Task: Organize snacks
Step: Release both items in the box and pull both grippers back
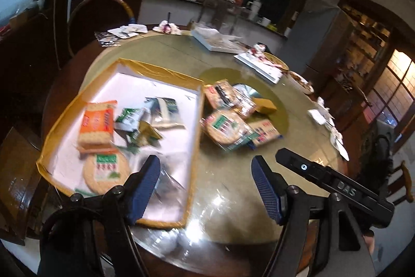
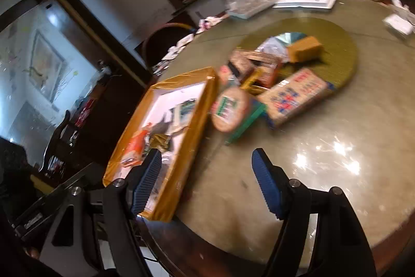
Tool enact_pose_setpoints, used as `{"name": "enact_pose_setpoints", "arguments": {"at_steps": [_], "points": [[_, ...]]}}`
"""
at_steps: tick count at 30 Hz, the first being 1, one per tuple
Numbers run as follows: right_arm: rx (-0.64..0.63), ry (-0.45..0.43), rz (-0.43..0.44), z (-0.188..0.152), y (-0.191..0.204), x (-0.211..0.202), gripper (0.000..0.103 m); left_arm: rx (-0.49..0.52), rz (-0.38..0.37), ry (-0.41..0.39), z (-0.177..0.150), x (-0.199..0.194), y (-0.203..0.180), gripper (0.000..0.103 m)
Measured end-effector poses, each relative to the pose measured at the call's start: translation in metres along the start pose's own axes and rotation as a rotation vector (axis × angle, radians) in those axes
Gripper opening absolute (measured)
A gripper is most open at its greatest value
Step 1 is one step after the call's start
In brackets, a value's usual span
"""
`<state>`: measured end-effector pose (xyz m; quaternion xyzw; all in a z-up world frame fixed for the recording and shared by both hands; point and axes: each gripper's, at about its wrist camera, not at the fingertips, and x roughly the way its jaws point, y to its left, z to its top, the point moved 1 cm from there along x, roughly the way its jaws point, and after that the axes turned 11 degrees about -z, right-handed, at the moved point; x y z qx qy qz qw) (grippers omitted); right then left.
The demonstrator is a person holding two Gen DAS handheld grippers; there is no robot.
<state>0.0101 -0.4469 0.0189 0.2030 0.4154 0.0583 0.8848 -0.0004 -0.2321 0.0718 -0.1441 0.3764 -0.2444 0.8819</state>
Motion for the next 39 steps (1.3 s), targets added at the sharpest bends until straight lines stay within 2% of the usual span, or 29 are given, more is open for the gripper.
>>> {"name": "enact_pose_setpoints", "arguments": {"at_steps": [3,12,22,39], "points": [[0.026,0.013,-0.039,-0.008,-0.012,-0.008,0.073,0.003,0.001,0.013,-0.011,-0.006,-0.004,0.073],[0.044,0.008,-0.049,-0.022,-0.016,-0.028,0.073,0.01,0.002,0.034,-0.038,-0.017,-0.013,0.073],[0.036,0.007,-0.052,-0.023,-0.017,-0.024,0.073,0.007,-0.002,0.039,-0.041,-0.007,-0.013,0.073],[0.044,-0.008,-0.066,-0.021,-0.023,-0.034,0.073,-0.007,0.005,0.041,-0.045,-0.012,-0.015,0.073]]}}
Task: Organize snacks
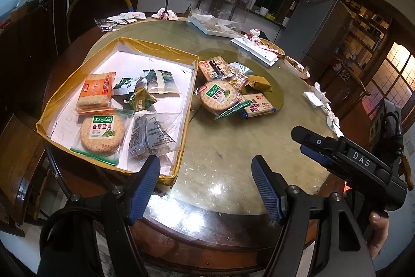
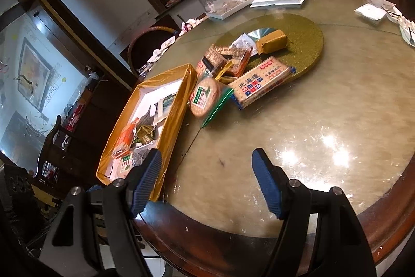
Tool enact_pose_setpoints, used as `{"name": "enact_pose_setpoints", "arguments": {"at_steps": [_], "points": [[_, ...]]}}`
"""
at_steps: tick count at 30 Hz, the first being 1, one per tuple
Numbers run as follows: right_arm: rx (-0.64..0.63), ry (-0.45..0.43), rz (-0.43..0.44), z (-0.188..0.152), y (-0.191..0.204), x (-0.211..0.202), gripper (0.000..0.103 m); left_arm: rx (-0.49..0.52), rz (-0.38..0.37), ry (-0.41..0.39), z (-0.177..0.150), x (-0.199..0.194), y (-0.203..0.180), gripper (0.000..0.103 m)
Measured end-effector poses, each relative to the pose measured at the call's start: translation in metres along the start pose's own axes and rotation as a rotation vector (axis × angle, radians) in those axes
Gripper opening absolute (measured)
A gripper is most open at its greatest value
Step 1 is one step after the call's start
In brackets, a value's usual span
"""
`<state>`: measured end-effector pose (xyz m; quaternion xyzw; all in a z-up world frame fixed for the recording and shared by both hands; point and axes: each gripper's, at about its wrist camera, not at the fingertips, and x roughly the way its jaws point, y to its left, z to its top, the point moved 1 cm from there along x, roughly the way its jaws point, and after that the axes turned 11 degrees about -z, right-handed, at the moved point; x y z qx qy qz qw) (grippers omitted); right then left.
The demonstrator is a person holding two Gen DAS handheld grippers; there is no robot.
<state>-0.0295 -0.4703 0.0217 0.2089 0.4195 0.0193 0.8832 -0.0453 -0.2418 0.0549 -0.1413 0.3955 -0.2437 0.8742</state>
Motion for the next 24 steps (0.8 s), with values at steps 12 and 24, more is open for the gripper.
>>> {"name": "enact_pose_setpoints", "arguments": {"at_steps": [12,24], "points": [[-0.016,0.009,-0.005,-0.001,0.003,0.005,0.073,0.013,-0.003,0.0,-0.003,0.003,-0.003,0.073],[-0.03,0.004,0.037,0.009,-0.003,0.015,0.073,0.005,-0.014,0.0,0.017,0.019,0.018,0.073]]}}
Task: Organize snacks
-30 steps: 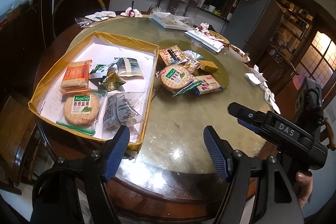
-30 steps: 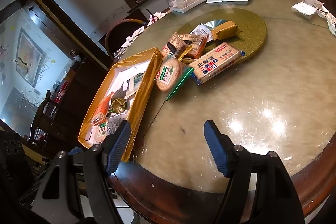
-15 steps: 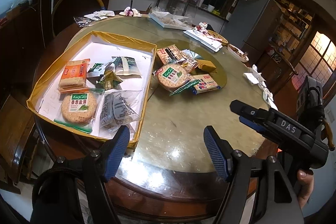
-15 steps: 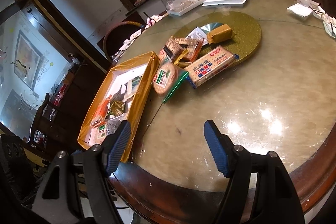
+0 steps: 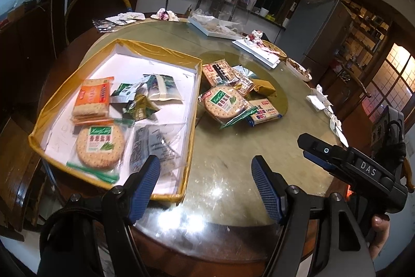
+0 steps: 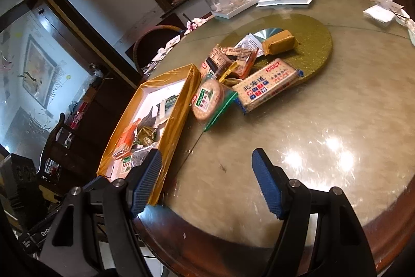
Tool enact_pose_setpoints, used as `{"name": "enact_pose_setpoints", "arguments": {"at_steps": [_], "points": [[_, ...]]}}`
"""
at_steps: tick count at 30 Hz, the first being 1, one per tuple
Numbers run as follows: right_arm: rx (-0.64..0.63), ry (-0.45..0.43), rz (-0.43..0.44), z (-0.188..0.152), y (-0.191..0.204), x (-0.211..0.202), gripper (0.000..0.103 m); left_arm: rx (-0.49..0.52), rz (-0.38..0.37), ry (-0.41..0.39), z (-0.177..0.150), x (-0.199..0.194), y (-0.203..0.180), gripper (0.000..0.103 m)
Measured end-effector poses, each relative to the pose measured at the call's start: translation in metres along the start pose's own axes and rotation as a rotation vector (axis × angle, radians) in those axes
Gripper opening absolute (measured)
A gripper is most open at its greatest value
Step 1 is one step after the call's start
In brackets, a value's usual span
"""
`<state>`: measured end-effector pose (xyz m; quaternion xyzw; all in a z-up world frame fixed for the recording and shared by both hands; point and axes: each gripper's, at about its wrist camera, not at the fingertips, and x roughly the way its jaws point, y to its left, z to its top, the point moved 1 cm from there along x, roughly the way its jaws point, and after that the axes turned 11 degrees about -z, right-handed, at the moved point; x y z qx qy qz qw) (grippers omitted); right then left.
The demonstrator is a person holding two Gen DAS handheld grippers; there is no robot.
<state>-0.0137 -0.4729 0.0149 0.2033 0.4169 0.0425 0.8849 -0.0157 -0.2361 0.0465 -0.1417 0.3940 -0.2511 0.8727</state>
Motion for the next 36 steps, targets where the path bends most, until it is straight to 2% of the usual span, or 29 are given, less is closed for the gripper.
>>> {"name": "enact_pose_setpoints", "arguments": {"at_steps": [5,8,11,16,25,29,31,33,35,36], "points": [[-0.007,0.028,-0.003,0.021,-0.011,0.021,0.073,0.03,-0.014,0.019,0.017,0.019,-0.007,0.073],[-0.021,0.052,-0.044,0.045,-0.026,0.04,0.073,0.025,-0.036,0.049,0.027,0.035,-0.008,0.073],[0.016,0.133,-0.096,0.07,-0.049,0.073,0.073,0.0,-0.046,0.069,0.034,0.048,-0.005,0.073],[0.13,0.264,-0.083,0.085,-0.064,0.121,0.073,-0.02,-0.058,0.093,0.042,0.064,-0.002,0.073],[0.118,0.233,-0.27,0.111,-0.036,0.153,0.077,-0.027,-0.04,0.083,0.044,0.06,0.007,0.073],[0.016,0.203,-0.383,0.114,-0.02,0.165,0.079,-0.033,-0.042,0.089,0.045,0.062,0.007,0.073],[-0.036,0.188,-0.408,0.109,-0.017,0.163,0.078,-0.032,-0.042,0.101,0.045,0.066,0.005,0.073],[-0.067,0.175,-0.418,0.101,-0.02,0.154,0.075,-0.038,-0.038,0.117,0.048,0.074,0.004,0.073],[-0.074,0.166,-0.407,0.09,-0.03,0.137,0.061,-0.055,-0.043,0.14,0.053,0.085,0.002,0.073],[-0.067,0.166,-0.4,0.087,-0.036,0.131,0.058,-0.061,-0.04,0.157,0.057,0.094,0.0,0.073]]}}
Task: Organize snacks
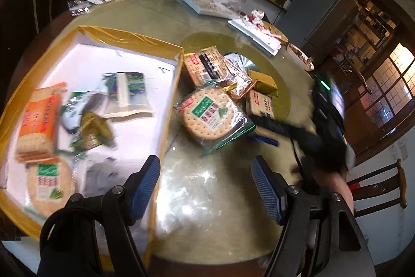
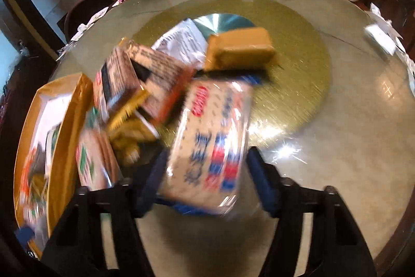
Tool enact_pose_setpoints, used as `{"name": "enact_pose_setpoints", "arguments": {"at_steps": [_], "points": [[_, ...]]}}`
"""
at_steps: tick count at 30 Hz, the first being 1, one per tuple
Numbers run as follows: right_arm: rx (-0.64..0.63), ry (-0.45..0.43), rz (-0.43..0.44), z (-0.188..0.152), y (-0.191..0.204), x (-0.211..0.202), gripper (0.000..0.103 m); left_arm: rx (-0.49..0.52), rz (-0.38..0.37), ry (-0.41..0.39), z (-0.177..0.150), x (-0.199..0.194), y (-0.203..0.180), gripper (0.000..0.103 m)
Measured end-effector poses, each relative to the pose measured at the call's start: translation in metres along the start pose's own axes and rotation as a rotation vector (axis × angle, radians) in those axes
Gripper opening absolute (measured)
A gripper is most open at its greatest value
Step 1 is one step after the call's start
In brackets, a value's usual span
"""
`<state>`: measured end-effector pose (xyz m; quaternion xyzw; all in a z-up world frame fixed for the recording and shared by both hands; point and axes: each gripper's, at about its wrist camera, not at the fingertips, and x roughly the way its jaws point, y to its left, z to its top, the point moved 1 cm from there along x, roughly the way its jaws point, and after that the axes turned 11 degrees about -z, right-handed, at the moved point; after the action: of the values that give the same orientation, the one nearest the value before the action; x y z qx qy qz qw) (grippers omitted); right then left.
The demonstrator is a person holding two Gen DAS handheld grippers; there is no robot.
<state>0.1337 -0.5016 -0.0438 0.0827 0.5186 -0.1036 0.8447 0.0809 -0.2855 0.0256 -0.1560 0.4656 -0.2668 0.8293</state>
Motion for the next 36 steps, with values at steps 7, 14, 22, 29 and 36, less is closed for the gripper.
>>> {"name": "enact_pose_setpoints", "arguments": {"at_steps": [7,14,22,29,36], "points": [[0.051,-0.025,0.087,-0.049,-0.049,-0.022,0.057,-0.125,0.039,0.076,0.036,0.063,-0.001,0.073],[0.048,-0.051,0.136,-0.061,-0.048,-0.027,0.058,-0.241,0.167,0.094,0.062,0.108,0.012,0.081],[0.062,-0.059,0.178,-0.064,-0.054,-0.028,0.058,-0.127,0.282,0.089,0.052,0.119,-0.007,0.081],[-0.003,-0.078,0.175,-0.074,-0.052,-0.034,0.058,0.127,0.231,0.193,0.009,0.101,-0.022,0.077],[-0.058,-0.056,0.189,-0.069,-0.047,-0.031,0.061,0.262,0.19,0.238,-0.024,0.079,-0.023,0.078]]}}
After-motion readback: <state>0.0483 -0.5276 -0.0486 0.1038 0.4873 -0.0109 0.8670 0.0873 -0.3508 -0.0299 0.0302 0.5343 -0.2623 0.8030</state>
